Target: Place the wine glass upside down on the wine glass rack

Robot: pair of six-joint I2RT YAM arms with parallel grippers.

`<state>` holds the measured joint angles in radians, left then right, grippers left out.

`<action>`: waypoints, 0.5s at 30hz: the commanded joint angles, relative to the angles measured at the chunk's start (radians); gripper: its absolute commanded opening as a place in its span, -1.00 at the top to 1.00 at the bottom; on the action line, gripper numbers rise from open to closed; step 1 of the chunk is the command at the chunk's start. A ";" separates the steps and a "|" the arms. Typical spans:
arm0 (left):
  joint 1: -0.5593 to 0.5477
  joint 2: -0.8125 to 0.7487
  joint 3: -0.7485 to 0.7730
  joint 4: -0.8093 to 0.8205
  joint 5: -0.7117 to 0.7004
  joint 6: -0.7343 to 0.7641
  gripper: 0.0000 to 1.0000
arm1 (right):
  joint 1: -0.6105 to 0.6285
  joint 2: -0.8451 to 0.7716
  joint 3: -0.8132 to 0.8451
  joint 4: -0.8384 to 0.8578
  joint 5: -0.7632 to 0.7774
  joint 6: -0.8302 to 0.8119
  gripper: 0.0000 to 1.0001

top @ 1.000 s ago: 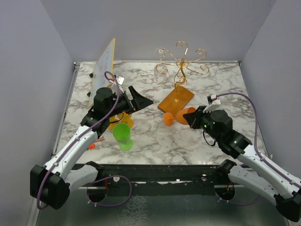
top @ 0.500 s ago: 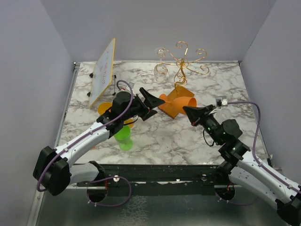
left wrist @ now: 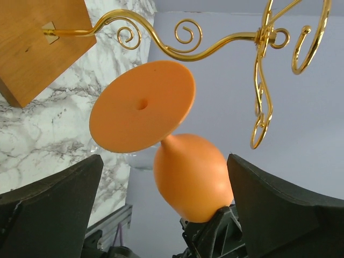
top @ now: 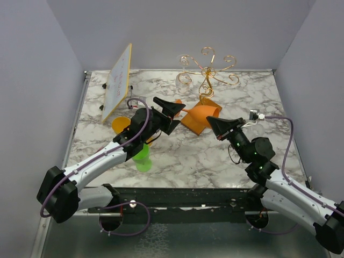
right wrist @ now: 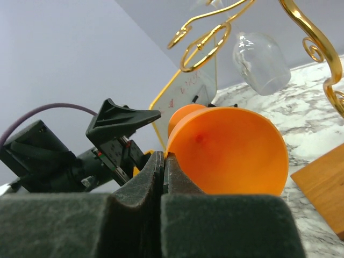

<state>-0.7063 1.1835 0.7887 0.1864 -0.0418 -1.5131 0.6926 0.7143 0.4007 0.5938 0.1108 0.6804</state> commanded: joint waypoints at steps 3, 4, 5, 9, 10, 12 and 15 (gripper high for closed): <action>-0.031 0.019 0.025 0.053 -0.101 -0.098 -0.74 | -0.002 0.039 -0.015 0.145 0.014 0.122 0.99; -0.037 0.028 0.044 0.043 -0.110 -0.094 -0.70 | -0.002 0.049 -0.016 0.154 0.010 0.136 0.99; -0.042 0.035 0.056 0.038 -0.124 -0.094 -0.65 | -0.002 0.055 -0.016 0.163 0.008 0.146 0.99; -0.046 0.047 0.061 0.034 -0.170 -0.125 -0.40 | -0.001 0.066 -0.015 0.179 0.010 0.160 0.99; -0.048 0.048 0.061 0.035 -0.181 -0.128 -0.33 | -0.002 0.066 -0.013 0.176 0.014 0.155 0.99; -0.051 0.054 0.066 0.035 -0.201 -0.127 -0.21 | -0.001 0.066 -0.011 0.169 0.023 0.142 0.99; -0.053 0.065 0.077 0.038 -0.219 -0.120 -0.05 | -0.001 0.071 -0.013 0.170 0.022 0.132 0.99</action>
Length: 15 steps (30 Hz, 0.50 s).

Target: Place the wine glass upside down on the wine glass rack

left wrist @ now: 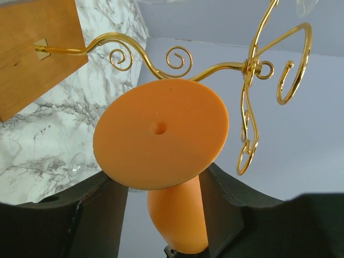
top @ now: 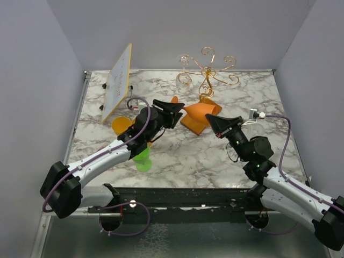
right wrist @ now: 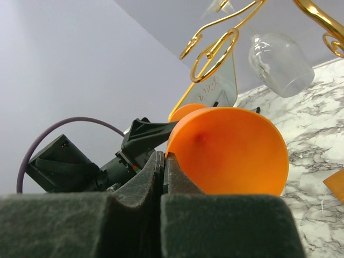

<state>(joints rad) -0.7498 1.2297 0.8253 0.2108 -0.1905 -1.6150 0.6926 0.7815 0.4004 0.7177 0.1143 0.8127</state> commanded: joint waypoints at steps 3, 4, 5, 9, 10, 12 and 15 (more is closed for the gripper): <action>-0.010 0.033 0.048 0.028 -0.076 -0.017 0.07 | -0.001 0.016 -0.008 0.054 0.006 -0.005 0.99; -0.010 0.040 0.054 0.028 -0.077 -0.016 0.09 | -0.001 0.022 -0.007 0.058 0.001 -0.006 0.99; -0.010 0.046 0.060 0.029 -0.078 -0.012 0.10 | -0.001 0.028 -0.006 0.060 -0.002 -0.006 0.99; -0.010 0.061 0.079 0.031 -0.085 -0.006 0.21 | -0.001 0.043 -0.003 0.067 -0.011 -0.017 0.99; -0.010 0.064 0.083 0.033 -0.088 -0.001 0.27 | -0.002 0.046 -0.002 0.066 -0.011 -0.021 0.99; -0.010 0.067 0.087 0.035 -0.093 0.005 0.36 | 0.000 0.051 -0.001 0.063 -0.010 -0.030 0.99; -0.010 0.071 0.087 0.040 -0.098 0.008 0.45 | -0.001 0.057 0.000 0.061 -0.007 -0.039 0.99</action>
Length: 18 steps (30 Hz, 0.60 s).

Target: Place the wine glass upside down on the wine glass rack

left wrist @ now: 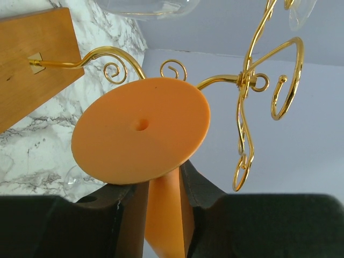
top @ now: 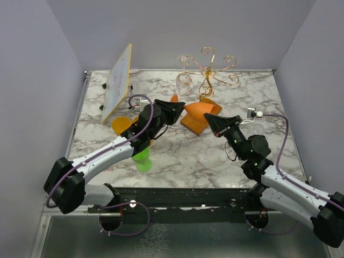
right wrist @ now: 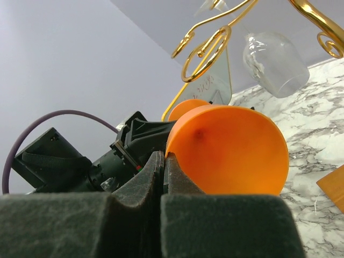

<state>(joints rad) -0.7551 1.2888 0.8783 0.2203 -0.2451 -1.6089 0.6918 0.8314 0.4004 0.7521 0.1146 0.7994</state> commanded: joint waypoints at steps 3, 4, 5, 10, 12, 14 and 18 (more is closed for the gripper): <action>-0.004 0.017 0.031 0.036 -0.040 0.001 0.46 | 0.000 0.015 0.003 0.039 -0.022 -0.029 0.99; -0.005 0.021 0.033 0.036 -0.037 0.001 0.46 | 0.001 0.019 0.005 0.043 -0.030 -0.030 0.99; -0.005 0.026 0.035 0.036 -0.034 0.000 0.46 | 0.000 0.023 0.008 0.046 -0.038 -0.032 0.99; -0.004 0.044 0.049 0.037 -0.013 -0.003 0.48 | 0.000 0.050 0.024 0.052 -0.093 -0.043 0.99; -0.005 0.047 0.053 0.040 -0.004 0.001 0.58 | 0.000 0.061 0.027 0.054 -0.108 -0.046 0.99; -0.006 0.050 0.058 0.040 0.006 0.011 0.71 | 0.000 0.069 0.031 0.059 -0.148 -0.049 0.99; -0.006 0.044 0.053 0.047 0.005 0.018 1.00 | 0.000 0.071 0.030 0.057 -0.174 -0.051 0.99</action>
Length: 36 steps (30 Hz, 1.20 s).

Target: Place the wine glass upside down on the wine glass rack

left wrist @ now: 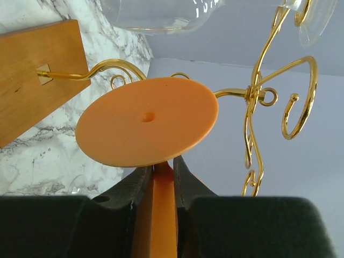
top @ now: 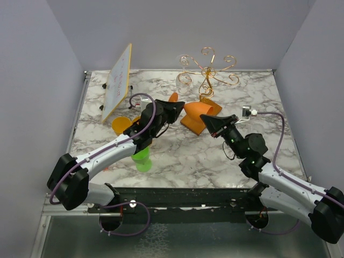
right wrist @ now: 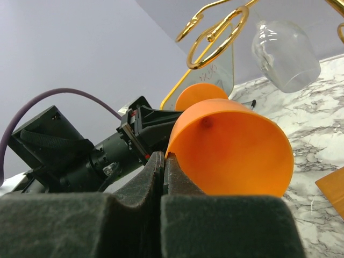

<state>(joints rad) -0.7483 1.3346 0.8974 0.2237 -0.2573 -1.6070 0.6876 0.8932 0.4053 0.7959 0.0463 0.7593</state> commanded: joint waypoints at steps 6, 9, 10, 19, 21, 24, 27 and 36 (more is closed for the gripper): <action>-0.013 -0.018 0.023 0.053 0.000 0.070 1.00 | 0.004 -0.018 0.017 -0.037 -0.110 0.002 0.73; -0.013 -0.033 0.012 0.061 -0.022 0.122 1.00 | 0.004 -0.060 0.015 -0.091 -0.097 -0.011 0.25; -0.013 -0.040 0.008 0.063 -0.029 0.142 1.00 | 0.005 -0.075 0.018 -0.121 -0.094 -0.018 0.14; -0.013 -0.151 -0.059 0.099 -0.110 0.408 1.00 | 0.004 -0.215 0.072 -0.448 -0.004 -0.071 -0.22; -0.012 -0.174 -0.064 0.109 -0.112 0.513 1.00 | 0.004 -0.244 0.087 -0.509 0.016 -0.080 -0.23; -0.013 -0.221 -0.097 0.116 -0.124 0.576 1.00 | 0.004 -0.282 0.106 -0.571 0.041 -0.098 -0.23; -0.013 -0.260 -0.128 0.149 -0.106 0.629 1.00 | 0.004 -0.312 0.102 -0.597 0.064 -0.111 -0.23; -0.013 -0.287 -0.119 0.225 0.059 1.054 1.00 | 0.004 -0.348 0.101 -0.628 0.098 -0.114 -0.23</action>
<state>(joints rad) -0.7551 1.0634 0.7773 0.3748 -0.3183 -0.8383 0.6872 0.5571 0.4862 0.2192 0.1001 0.6670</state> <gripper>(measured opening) 0.028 0.615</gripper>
